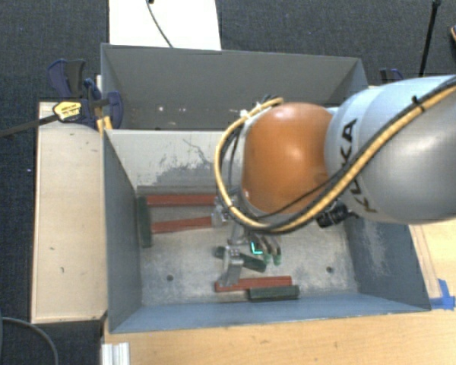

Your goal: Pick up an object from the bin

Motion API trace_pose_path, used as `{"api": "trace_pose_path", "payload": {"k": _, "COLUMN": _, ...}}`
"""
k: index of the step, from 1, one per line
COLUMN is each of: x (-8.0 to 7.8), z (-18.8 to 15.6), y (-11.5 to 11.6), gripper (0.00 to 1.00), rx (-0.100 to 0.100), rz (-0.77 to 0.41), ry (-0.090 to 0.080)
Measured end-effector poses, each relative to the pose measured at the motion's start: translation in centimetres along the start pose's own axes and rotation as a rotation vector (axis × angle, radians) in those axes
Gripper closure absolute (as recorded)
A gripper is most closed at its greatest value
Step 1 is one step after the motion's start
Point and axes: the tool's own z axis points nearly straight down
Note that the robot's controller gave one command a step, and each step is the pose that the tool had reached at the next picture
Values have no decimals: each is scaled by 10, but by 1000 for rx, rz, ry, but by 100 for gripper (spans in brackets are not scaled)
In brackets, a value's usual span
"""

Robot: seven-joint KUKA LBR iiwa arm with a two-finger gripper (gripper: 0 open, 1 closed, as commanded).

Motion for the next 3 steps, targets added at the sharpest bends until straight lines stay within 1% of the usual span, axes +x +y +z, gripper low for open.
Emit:
{"api": "trace_pose_path", "payload": {"k": 1, "x": 4, "z": 125, "y": -45, "gripper": 0, "rx": 0, "rz": -122, "ry": -6}}
{"api": "trace_pose_path", "payload": {"k": 2, "x": 4, "z": 122, "y": -43, "gripper": 100, "rx": -1, "rz": -118, "ry": -7}}
{"api": "trace_pose_path", "payload": {"k": 3, "x": -8, "z": -17, "y": -20, "gripper": 100, "rx": -2, "rz": -140, "ry": -15}}
